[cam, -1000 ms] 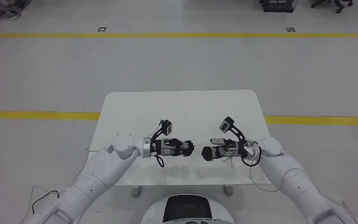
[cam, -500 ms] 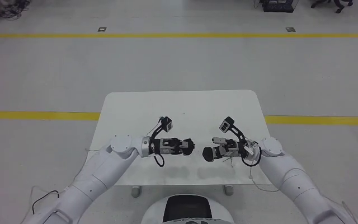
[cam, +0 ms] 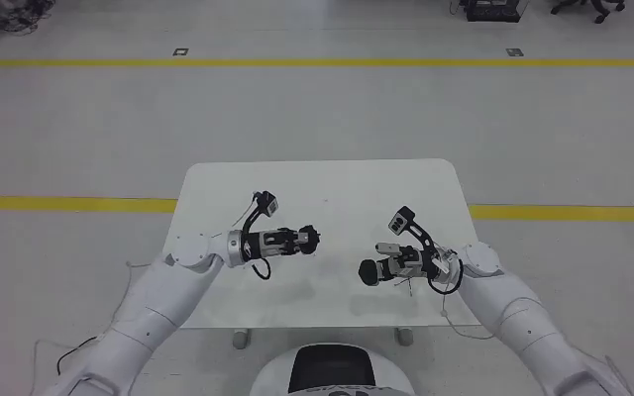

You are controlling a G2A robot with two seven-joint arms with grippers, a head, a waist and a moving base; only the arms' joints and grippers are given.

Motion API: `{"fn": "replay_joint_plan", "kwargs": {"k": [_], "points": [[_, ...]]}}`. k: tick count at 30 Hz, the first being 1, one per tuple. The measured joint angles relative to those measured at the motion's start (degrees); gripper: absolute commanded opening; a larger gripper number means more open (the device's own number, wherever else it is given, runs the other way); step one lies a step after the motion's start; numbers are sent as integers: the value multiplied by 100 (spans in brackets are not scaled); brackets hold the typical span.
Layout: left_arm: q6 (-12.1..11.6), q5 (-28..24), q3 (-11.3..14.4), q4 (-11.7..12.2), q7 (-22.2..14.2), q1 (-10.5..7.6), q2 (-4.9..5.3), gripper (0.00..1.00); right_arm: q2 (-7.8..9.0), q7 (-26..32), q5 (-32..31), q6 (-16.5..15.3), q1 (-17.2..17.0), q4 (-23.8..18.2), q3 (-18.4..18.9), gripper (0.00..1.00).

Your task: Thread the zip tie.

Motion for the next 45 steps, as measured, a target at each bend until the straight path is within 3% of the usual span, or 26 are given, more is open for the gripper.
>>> {"fn": "replay_joint_plan", "kwargs": {"k": [8, 11, 14, 18, 21, 24, 36, 39, 45], "points": [[0, -65, -108, 70, -63, 36, -3, 0, 1, -22, -18, 5, -5, -11, 9, 100], [0, -64, -108, 70, -62, 36, -3, 0, 60, -464, -526, 125, -29, -161, 120, 100], [0, -64, -108, 70, -62, 36, -3, 0, 181, -889, -1478, 651, -22, -560, 247, 100], [0, -64, -108, 71, -62, 36, -3, 0, 358, -1132, -2800, 1726, -13, -1258, 419, 100], [0, -64, -108, 70, -62, 36, -3, 0, 460, -879, -3554, 2252, 65, -1644, 484, 100], [0, -64, -108, 71, -62, 36, -3, 0, 520, -344, -4355, 2593, 167, -1776, 365, 100], [0, -64, -108, 71, -62, 36, -3, 0, 520, -426, -4308, 2563, 159, -1753, 377, 100], [0, -64, -108, 71, -62, 36, -3, 0, 570, -537, -4584, 2445, 200, -1768, 468, 100], [0, -65, -108, 71, -62, 36, -3, 0, 718, -1, -5417, 2034, 505, -1706, 655, 100]]}}
